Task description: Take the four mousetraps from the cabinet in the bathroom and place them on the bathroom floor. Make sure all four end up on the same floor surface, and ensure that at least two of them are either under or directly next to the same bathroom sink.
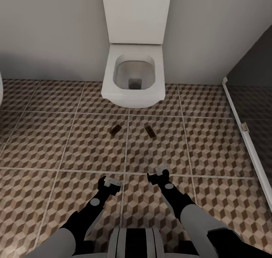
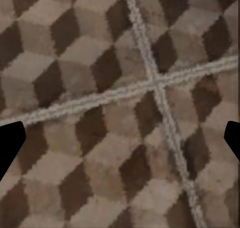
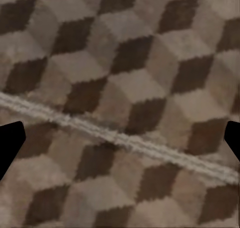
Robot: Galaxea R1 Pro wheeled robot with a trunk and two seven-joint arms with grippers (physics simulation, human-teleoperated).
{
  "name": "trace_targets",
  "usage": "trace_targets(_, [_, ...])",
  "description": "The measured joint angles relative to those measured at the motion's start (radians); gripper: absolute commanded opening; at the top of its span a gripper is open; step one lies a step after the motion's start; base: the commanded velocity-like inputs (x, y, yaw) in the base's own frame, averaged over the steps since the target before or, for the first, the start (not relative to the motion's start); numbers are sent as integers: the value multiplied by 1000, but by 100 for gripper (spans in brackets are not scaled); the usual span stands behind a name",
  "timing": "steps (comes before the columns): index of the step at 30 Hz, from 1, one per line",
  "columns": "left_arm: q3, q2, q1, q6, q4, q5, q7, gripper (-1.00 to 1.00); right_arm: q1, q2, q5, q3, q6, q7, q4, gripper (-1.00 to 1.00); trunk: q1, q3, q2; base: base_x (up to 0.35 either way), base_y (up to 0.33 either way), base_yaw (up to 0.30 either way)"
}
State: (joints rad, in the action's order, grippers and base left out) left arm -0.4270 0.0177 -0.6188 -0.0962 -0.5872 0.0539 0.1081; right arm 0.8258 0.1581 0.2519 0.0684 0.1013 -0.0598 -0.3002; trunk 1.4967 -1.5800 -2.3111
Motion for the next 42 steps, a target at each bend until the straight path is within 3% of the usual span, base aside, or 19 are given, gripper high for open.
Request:
trace_targets(23, [1, 0, 0, 2, 17, 3, 1, 100, -77, -10, -1, -3, 7, 0, 1, 100, -88, 87, 161, 0, 0, 0])
trace_targets(33, [4, -5, 0, -1, 76, 3, 1, 100, -93, -59, -6, -4, 72, 3, 3, 100, -127, 134, 231, 0, 0, 0])
trace_targets(42, [4, -12, 0, -5, 147, 3, 2, 100, -96, -82, -7, -4, 86, 4, 3, 100, -161, 174, 294, 0, 0, 0])
